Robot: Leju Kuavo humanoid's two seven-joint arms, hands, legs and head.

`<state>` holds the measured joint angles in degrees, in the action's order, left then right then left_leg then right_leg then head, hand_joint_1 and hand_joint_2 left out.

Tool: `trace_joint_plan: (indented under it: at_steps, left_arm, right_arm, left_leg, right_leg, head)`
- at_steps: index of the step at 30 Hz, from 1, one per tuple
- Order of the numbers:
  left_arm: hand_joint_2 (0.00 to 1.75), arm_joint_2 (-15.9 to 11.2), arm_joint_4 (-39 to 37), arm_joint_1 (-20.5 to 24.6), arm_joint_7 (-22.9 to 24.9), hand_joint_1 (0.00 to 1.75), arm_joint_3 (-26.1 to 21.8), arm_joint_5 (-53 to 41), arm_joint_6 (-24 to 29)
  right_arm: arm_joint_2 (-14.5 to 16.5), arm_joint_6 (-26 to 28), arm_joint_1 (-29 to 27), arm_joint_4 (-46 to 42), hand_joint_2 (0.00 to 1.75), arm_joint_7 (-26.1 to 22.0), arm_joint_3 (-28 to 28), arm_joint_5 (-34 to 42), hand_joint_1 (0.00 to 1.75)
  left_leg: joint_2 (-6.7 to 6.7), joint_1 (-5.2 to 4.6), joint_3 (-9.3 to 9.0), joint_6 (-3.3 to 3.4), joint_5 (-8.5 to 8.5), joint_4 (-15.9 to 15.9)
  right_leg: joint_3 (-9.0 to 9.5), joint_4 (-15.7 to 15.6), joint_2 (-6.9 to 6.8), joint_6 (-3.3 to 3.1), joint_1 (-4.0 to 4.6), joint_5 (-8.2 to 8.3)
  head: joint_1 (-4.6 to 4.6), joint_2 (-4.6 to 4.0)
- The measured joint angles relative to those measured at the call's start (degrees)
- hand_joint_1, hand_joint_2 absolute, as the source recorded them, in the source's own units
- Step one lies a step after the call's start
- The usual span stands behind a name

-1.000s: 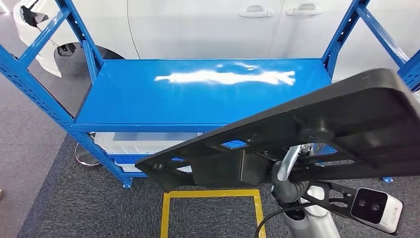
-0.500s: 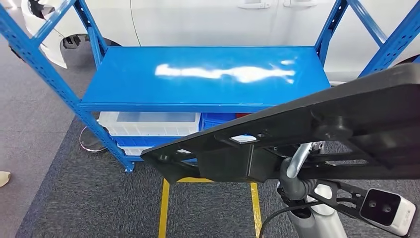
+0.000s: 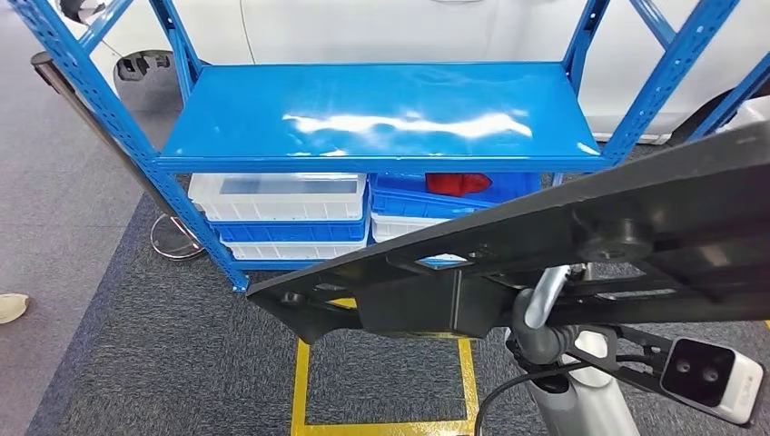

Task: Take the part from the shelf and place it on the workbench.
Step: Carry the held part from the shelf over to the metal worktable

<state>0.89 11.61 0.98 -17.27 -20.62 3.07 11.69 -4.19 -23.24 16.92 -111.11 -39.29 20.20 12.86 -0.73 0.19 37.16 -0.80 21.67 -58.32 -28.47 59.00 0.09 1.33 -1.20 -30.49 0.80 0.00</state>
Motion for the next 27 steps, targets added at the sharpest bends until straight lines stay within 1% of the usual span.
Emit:
trace_joint_plan:
  at_steps: [1, 2, 3, 4, 5, 6, 7, 8, 9, 10, 11, 12, 13, 14, 15, 16, 17, 18, 19, 20, 22, 23, 24, 25, 26, 27]
  left_arm:
    - [1.75, 0.03, 0.00, -0.03, -0.08, 0.00, -0.09, -0.01, 0.00]
    - [1.75, 0.05, 0.00, -0.10, -0.17, 0.00, -0.24, -0.01, 0.01]
    - [1.75, 0.11, 0.00, -0.20, -0.22, 0.00, -0.40, -0.02, 0.04]
    - [1.75, 0.18, 0.00, -0.30, -0.26, 0.00, -0.57, -0.04, 0.11]
    - [1.75, 0.25, 0.00, -0.36, -0.28, 0.00, -0.71, -0.08, 0.20]
    - [1.75, 0.30, 0.00, -0.37, -0.29, 0.00, -0.79, -0.15, 0.27]
    - [1.75, 0.32, 0.00, -0.34, -0.27, 0.00, -0.85, -0.27, 0.32]
    - [1.75, 0.32, 0.00, -0.30, -0.14, 0.00, -0.87, -0.44, 0.31]
    - [1.75, 0.33, 0.00, -0.27, 0.10, 0.00, -0.89, -0.68, 0.26]
    - [1.75, 0.33, 0.00, -0.27, 0.44, 0.00, -0.89, -0.96, 0.19]
    - [1.75, 0.33, 0.00, -0.25, 0.83, 0.00, -0.89, -1.21, 0.10]
    - [1.75, 0.31, 0.00, -0.19, 1.15, 0.00, -0.89, -1.49, 0.03]
    - [1.75, 0.28, 0.00, -0.10, 1.39, 0.00, -0.89, -1.71, -0.02]
    - [1.75, 0.26, 0.00, 0.03, 1.55, 0.00, -0.89, -1.86, -0.02]
    - [1.75, 0.23, 0.00, 0.13, 1.65, 0.00, -0.89, -1.97, 0.03]
    - [1.75, 0.24, 0.00, 0.19, 1.69, 0.00, -0.89, -2.01, 0.11]
    - [1.75, 0.27, 0.00, 0.22, 1.71, 0.00, -0.89, -2.04, 0.21]
    - [1.75, 0.30, 0.00, 0.22, 1.72, 0.00, -0.90, -2.13, 0.31]
    - [1.75, 0.32, 0.00, 0.22, 1.73, 0.00, -0.90, -2.26, 0.40]
    - [1.75, 0.34, 0.00, 0.23, 1.77, 0.00, -0.91, -2.43, 0.46]
    - [1.75, 0.33, 0.00, 0.20, 1.97, 0.00, -0.92, -2.83, 0.50]
    - [1.75, 0.33, 0.00, 0.14, 2.08, 0.00, -0.93, -2.96, 0.49]
    - [1.75, 0.33, 0.00, 0.09, 2.21, 0.00, -0.94, -3.03, 0.49]
    - [1.75, 0.34, 0.00, 0.05, 2.31, 0.00, -0.95, -3.03, 0.48]
    - [1.75, 0.34, 0.00, 0.04, 2.42, 0.00, -0.96, -3.03, 0.49]
    - [1.75, 0.35, 0.00, 0.07, 2.58, 0.00, -0.98, -3.02, 0.51]
  right_arm:
    - [-0.01, 0.25, 0.32, 0.21, 1.75, 0.00, 0.26, 0.26, 1.75]
    - [-0.01, 0.46, 0.58, 0.41, 1.75, 0.01, 0.55, 0.46, 1.75]
    - [0.01, 0.59, 0.78, 0.58, 1.75, 0.01, 0.88, 0.58, 1.75]
    - [0.02, 0.64, 0.91, 0.68, 1.75, 0.01, 1.21, 0.63, 1.75]
    - [0.03, 0.64, 0.99, 0.74, 1.75, 0.01, 1.53, 0.62, 1.75]
    - [0.03, 0.67, 1.04, 0.76, 1.75, 0.01, 1.79, 0.59, 1.75]
    - [0.03, 0.75, 1.04, 0.76, 1.75, 0.02, 1.99, 0.57, 1.75]
    - [0.03, 0.88, 1.04, 0.76, 1.75, 0.02, 2.13, 0.53, 1.75]
    - [0.03, 1.04, 1.04, 0.76, 1.75, 0.02, 2.22, 0.50, 1.75]
    - [0.03, 1.23, 1.04, 0.75, 1.75, 0.02, 2.28, 0.48, 1.75]
    - [0.02, 1.38, 1.04, 0.75, 1.75, 0.02, 2.29, 0.49, 1.75]
    - [-0.01, 1.41, 1.03, 0.73, 1.75, 0.01, 2.29, 0.53, 1.75]
    - [-0.05, 1.26, 1.03, 0.71, 1.75, 0.00, 2.26, 0.58, 1.75]
    - [-0.10, 0.90, 1.00, 0.68, 1.75, 0.00, 2.20, 0.63, 1.75]
    - [-0.16, 0.38, 0.97, 0.64, 1.75, -0.01, 2.11, 0.65, 1.75]
    - [-0.21, -0.16, 0.93, 0.61, 1.75, -0.01, 1.98, 0.67, 1.75]
    - [-0.28, -0.66, 0.88, 0.57, 1.75, 0.00, 1.77, 0.70, 1.75]
    - [-0.36, -1.07, 0.83, 0.55, 1.75, -0.01, 1.49, 0.80, 1.75]
    - [-0.44, -1.38, 0.75, 0.52, 1.75, -0.01, 1.13, 0.96, 1.75]
    - [-0.55, -1.71, 0.58, 0.49, 1.75, -0.01, 0.66, 1.14, 1.75]
    - [-0.68, -2.32, -0.12, 0.36, 1.75, -0.01, -0.36, 1.23, 1.75]
    - [-0.72, -2.61, -0.60, 0.21, 1.75, -0.01, -0.84, 1.06, 1.75]
    - [-0.73, -2.82, -1.03, 0.01, 1.75, -0.01, -1.22, 0.79, 1.75]
    - [-0.73, -2.98, -1.34, -0.25, 1.75, -0.01, -1.50, 0.47, 1.75]
    - [-0.73, -3.12, -1.53, -0.56, 1.75, -0.01, -1.70, 0.15, 1.75]
    - [-0.73, -3.24, -1.61, -0.90, 1.75, -0.01, -1.82, -0.17, 1.75]
  left_leg:
    - [0.01, 0.04, 0.17, -0.38, -0.54, 0.06]
    - [0.07, 0.19, 0.37, -0.74, -0.73, 0.06]
    - [0.13, 0.34, 0.74, -1.05, 0.09, -0.46]
    - [0.19, 0.46, 1.32, -1.33, 1.99, -1.96]
    - [0.24, 0.56, 2.11, -1.55, 4.80, -4.57]
    - [0.25, 0.56, 3.05, -1.74, 7.83, -8.16]
    - [0.25, 0.57, 3.86, -1.88, 9.96, -12.02]
    - [0.25, 0.57, 4.25, -1.94, 10.68, -15.16]
    - [0.25, 0.56, 3.98, -1.92, 10.05, -16.89]
    - [0.26, 0.55, 2.68, -1.76, 8.43, -16.47]
    - [0.27, 0.52, 0.35, -1.48, 6.77, -13.91]
    - [0.31, 0.44, -2.75, -1.05, 6.11, -9.74]
    - [0.34, 0.31, -5.95, -0.64, 6.37, -4.99]
    - [0.35, 0.12, -8.24, -0.31, 7.10, -1.29]
    - [0.36, -0.09, -9.54, -0.04, 7.87, 1.08]
    - [0.34, -0.24, -9.83, 0.15, 8.00, 2.09]
    - [0.27, -0.15, -9.73, 0.39, 7.58, 2.39]
    - [0.19, -0.04, -9.68, 0.72, 7.08, 2.75]
    - [0.04, 0.11, -9.57, 1.04, 6.54, 3.09]
    - [-0.14, 0.23, -9.43, 1.31, 6.08, 3.32]
    - [-0.48, 0.07, -8.77, 1.68, 5.61, 3.24]
    - [-0.69, 0.00, -8.48, 1.73, 5.49, 3.11]
    - [-0.96, -0.05, -8.25, 1.73, 5.43, 2.96]
    - [-1.30, -0.07, -8.08, 1.67, 5.44, 2.76]
    - [-1.67, -0.08, -8.00, 1.56, 5.52, 2.54]
    - [-2.05, -0.13, -7.95, 1.37, 5.69, 2.30]
  right_leg:
    - [-0.29, -0.24, 0.03, -0.78, 0.17, 0.15]
    - [-0.72, -0.38, -0.13, -1.35, 0.18, 0.70]
    - [-1.22, -0.48, -0.23, -1.93, 0.18, 1.38]
    - [-1.83, -0.64, -0.34, -2.40, 0.15, 2.11]
    - [-2.58, -0.72, -0.44, -2.73, 0.13, 2.84]
    - [-3.43, -0.73, -0.42, -2.92, 0.21, 3.46]
    - [-4.30, -0.71, -0.43, -2.99, 0.31, 4.04]
    - [-5.16, -0.69, -0.43, -3.00, 0.42, 4.61]
    - [-5.96, -0.66, -0.43, -2.97, 0.51, 5.15]
    - [-6.67, -0.62, -0.43, -2.90, 0.59, 5.71]
    - [-7.25, -0.60, -0.41, -2.79, 0.67, 6.23]
    - [-7.70, -0.58, -0.39, -2.66, 0.74, 6.69]
    - [-8.03, -0.57, -0.38, -2.43, 0.81, 7.13]
    - [-8.22, -0.61, -0.41, -2.14, 0.82, 7.56]
    - [-8.33, -0.70, -0.46, -1.78, 0.77, 7.98]
    - [-8.35, -0.87, -0.49, -1.38, 0.73, 8.41]
    - [-8.41, -0.98, -0.52, -1.02, 0.67, 8.69]
    - [-8.62, -0.72, -0.47, -0.69, 0.64, 8.46]
    - [-9.22, 0.51, -0.38, -0.42, 0.65, 7.45]
    - [-10.36, 3.16, -0.30, -0.19, 0.63, 5.65]
    - [-13.47, 10.92, -0.18, 0.14, 0.55, 1.42]
    - [-14.59, 14.05, -0.19, 0.26, 0.51, 0.22]
    - [-14.72, 15.15, -0.20, 0.30, 0.49, 0.11]
    - [-13.68, 13.89, -0.29, 0.27, 0.49, 1.03]
    - [-11.62, 10.55, -0.57, 0.15, 0.50, 2.69]
    - [-9.21, 6.36, -1.39, -0.07, 0.62, 4.07]
  head:
    - [0.02, 0.00]
    - [-0.02, -0.01]
    - [0.02, -0.01]
    - [0.04, -0.01]
    - [0.09, -0.01]
    - [0.13, 0.00]
    - [0.14, -0.01]
    - [0.13, -0.01]
    - [0.13, -0.01]
    - [0.14, -0.01]
    - [0.14, 0.00]
    - [0.14, 0.00]
    - [0.12, 0.00]
    - [0.10, -0.01]
    - [0.11, -0.01]
    - [0.09, -0.01]
    - [0.10, -0.01]
    - [0.08, -0.01]
    - [0.01, -0.02]
    - [-0.04, -0.02]
    - [-0.14, -0.01]
    - [-0.14, -0.01]
    - [-0.14, -0.01]
    - [-0.14, -0.01]
    - [-0.14, -0.01]
    - [-0.14, -0.01]
